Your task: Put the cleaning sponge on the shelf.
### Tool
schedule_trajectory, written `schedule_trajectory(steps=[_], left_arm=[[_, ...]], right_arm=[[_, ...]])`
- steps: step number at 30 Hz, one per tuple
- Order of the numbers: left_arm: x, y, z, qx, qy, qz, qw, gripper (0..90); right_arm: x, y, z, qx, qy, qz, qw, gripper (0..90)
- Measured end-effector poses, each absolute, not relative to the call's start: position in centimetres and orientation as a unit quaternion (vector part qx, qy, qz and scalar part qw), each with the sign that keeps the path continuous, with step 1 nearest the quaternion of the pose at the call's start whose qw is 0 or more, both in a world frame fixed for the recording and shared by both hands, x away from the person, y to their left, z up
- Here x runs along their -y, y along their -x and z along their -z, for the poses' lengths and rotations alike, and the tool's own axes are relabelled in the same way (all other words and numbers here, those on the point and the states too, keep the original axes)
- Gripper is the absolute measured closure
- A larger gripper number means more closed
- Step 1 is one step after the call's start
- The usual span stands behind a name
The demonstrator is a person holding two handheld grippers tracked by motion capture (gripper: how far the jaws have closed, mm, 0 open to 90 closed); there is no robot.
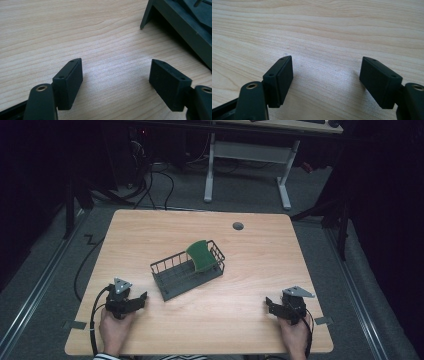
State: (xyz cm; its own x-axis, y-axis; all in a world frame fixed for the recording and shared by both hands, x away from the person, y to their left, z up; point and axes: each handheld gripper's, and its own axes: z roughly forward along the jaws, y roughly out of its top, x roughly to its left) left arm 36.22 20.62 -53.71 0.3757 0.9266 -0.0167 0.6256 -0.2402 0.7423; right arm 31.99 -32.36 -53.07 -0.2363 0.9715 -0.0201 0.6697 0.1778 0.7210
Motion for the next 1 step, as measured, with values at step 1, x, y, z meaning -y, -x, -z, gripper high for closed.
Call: schedule_trajectory(steps=[1], left_arm=[[-20.61, -36.22, 53.71, -0.513, -0.756, -0.221, 0.341, 27.4]], right_arm=[[32.37, -31.98, 53.06, -0.726, -0.565, -0.302, 0.249, 27.0]])
